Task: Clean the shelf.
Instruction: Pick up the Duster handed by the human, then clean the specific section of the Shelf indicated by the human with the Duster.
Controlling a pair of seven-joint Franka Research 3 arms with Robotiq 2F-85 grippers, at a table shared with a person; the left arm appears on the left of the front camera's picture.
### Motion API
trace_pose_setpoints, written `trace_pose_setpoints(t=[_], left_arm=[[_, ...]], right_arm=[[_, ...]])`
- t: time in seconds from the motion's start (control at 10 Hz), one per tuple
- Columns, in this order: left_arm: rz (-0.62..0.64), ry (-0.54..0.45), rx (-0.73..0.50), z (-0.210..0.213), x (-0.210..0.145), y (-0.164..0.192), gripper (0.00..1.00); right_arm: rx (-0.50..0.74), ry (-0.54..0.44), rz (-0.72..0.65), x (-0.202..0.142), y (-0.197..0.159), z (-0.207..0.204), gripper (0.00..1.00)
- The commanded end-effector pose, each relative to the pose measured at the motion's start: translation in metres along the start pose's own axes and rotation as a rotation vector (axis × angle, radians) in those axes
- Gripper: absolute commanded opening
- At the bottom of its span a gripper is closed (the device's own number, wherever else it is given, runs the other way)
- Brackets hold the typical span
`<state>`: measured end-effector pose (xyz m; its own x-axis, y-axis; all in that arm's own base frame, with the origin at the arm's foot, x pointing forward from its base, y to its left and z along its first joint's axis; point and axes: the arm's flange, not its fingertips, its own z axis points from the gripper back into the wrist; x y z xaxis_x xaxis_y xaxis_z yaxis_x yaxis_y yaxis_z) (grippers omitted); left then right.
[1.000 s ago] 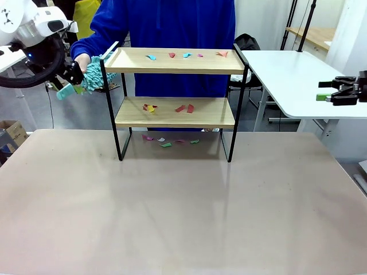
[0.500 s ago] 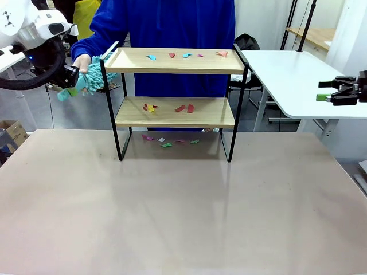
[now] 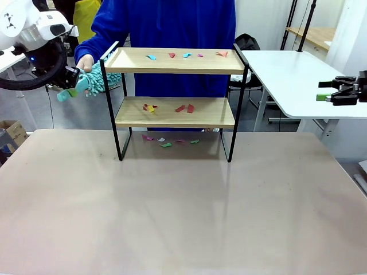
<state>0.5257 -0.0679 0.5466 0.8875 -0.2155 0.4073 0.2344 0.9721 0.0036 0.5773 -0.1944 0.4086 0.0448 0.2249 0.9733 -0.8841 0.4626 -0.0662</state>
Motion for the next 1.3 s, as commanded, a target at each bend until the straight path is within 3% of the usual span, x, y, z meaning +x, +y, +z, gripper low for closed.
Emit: trace_pose_setpoints(t=[0.0,0.4,0.5,0.6,0.8,1.2], left_arm=[[-0.011,0.004,-0.003,0.001,-0.001,0.000,0.00],[-0.011,0.004,-0.003,0.001,-0.001,0.000,0.00],[-0.002,0.008,-0.002,-0.002,-0.001,-0.001,0.13],[-0.022,0.019,0.063,0.016,-0.011,0.009,0.13],[-0.113,0.147,0.123,0.056,-0.037,0.021,0.13],[-0.399,0.528,0.298,0.126,-0.076,0.010,0.13]], right_arm=[[0.000,-0.003,0.003,0.002,0.001,-0.001,1.00],[0.000,-0.003,0.003,0.002,0.001,-0.001,1.00],[0.000,-0.003,0.003,0.002,0.001,-0.001,1.00],[0.000,-0.003,0.003,0.002,0.001,-0.001,1.00],[0.000,-0.003,0.003,0.002,0.001,-0.001,1.00],[0.000,-0.003,0.003,0.002,0.001,-0.001,1.00]])
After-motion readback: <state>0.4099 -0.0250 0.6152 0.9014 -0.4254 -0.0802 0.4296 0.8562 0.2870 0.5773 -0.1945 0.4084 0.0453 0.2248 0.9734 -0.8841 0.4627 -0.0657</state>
